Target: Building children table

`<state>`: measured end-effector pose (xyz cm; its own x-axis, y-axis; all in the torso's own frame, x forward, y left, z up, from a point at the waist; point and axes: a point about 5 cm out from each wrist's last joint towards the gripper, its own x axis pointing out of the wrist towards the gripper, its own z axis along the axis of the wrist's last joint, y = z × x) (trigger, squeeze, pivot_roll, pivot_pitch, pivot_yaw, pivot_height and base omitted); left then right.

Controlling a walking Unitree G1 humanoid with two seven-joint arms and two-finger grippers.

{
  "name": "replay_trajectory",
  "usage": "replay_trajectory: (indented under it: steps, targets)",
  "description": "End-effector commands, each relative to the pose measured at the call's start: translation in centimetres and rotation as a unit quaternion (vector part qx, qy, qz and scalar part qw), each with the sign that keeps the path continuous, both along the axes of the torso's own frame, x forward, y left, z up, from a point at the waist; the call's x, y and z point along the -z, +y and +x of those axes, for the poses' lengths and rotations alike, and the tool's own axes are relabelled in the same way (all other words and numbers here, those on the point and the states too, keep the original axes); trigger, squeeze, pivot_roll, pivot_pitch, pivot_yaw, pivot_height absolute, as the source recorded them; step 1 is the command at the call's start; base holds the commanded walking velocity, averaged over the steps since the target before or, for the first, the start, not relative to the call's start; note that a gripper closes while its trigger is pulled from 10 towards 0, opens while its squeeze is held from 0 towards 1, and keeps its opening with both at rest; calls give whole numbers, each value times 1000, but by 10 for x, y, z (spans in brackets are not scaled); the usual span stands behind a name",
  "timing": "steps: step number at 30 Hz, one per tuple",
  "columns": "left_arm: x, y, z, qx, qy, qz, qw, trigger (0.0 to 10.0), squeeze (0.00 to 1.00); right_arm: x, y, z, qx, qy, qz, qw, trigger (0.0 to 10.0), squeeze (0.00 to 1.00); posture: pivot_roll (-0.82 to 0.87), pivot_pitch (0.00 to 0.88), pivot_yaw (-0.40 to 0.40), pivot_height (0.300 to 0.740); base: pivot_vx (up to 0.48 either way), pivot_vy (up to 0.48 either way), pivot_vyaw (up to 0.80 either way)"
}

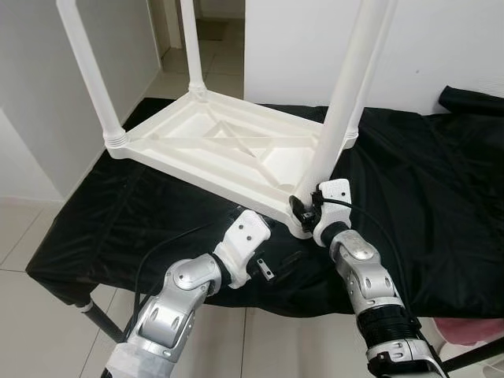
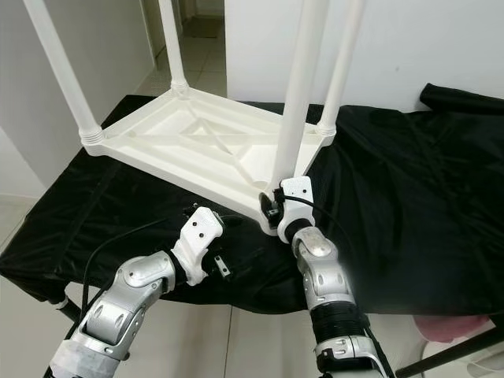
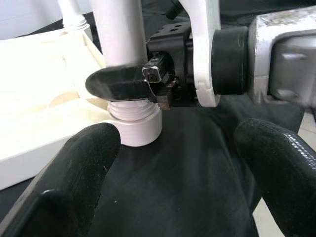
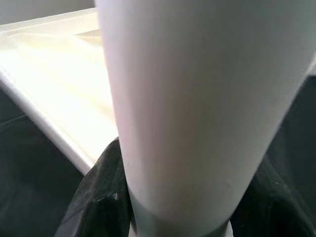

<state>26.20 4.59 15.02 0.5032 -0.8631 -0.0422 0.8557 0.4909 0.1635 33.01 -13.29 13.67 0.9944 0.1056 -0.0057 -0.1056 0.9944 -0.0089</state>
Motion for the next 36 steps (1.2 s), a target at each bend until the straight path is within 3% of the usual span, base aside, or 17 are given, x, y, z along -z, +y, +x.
replay_trajectory:
  steps: [1, 2, 5, 7, 10, 13, 23, 24, 31, 32, 33, 35, 36]
  targets:
    - [2, 3, 2, -33, -4, 4, 999, 10000, 0, 7, -6, -4, 49, 16, 7, 999, 10000, 0, -1, 5, 9, 740, 0, 0, 0]
    - [2, 3, 2, -33, -4, 4, 999, 10000, 0, 7, -6, -4, 49, 16, 7, 999, 10000, 0, -1, 5, 9, 740, 0, 0, 0]
    - [1, 2, 2, -32, -6, 4, 999, 10000, 0, 8, -7, -10, 123, 22, 13, 992, 10000, 0, 0, 0, 7, 740, 0, 0, 0]
    - [1, 2, 2, -32, -6, 4, 999, 10000, 0, 8, -7, -10, 123, 22, 13, 992, 10000, 0, 0, 0, 7, 740, 0, 0, 0]
    - [2, 2, 3, -32, -7, 4, 999, 10000, 0, 9, -15, -15, 211, 20, 9, 977, 10000, 0, 4, 0, 4, 740, 0, 0, 0]
    - [2, 2, 3, -32, -8, 5, 999, 10000, 0, 10, -21, -19, 258, 19, 19, 966, 10000, 0, 2, 0, 4, 740, 0, 0, 0]
    - [1, 2, 4, -41, -16, 6, 999, 10000, 0, 10, -18, -19, 260, 21, 12, 965, 10000, 0, 9, 0, -4, 740, 0, 0, 0]
    - [2, 3, 3, -42, -16, 6, 999, 10000, 0, 11, -17, -18, 244, 25, 7, 969, 10000, 1000, 11, 0, -7, 740, 0, 0, 0]
    - [3, 3, 3, -45, -18, 7, 999, 10000, 0, 10, -16, -17, 220, 20, 19, 975, 10000, 1000, 13, 0, -11, 740, 0, 0, 0]
    - [2, 4, 4, -52, -21, 8, 998, 10000, 0, 5, -16, -16, 191, 2, 33, 981, 10000, 1000, 14, 0, -18, 740, 0, 0, 0]
    - [2, 5, 5, -63, -28, 8, 998, 10000, 0, 0, -20, -16, 149, -18, 37, 988, 10000, 0, 17, 0, -25, 740, 0, 0, 0]
    - [0, 5, 8, -75, -35, 8, 997, 10000, 0, -6, -26, -16, 92, -39, 31, 995, 10000, 0, 18, 0, -31, 740, 0, 0, 0]
    - [0, 5, 8, -75, -35, 8, 997, 10000, 0, -6, -26, -16, 92, -39, 31, 995, 10000, 0, 18, 0, -31, 740, 0, 0, 0]
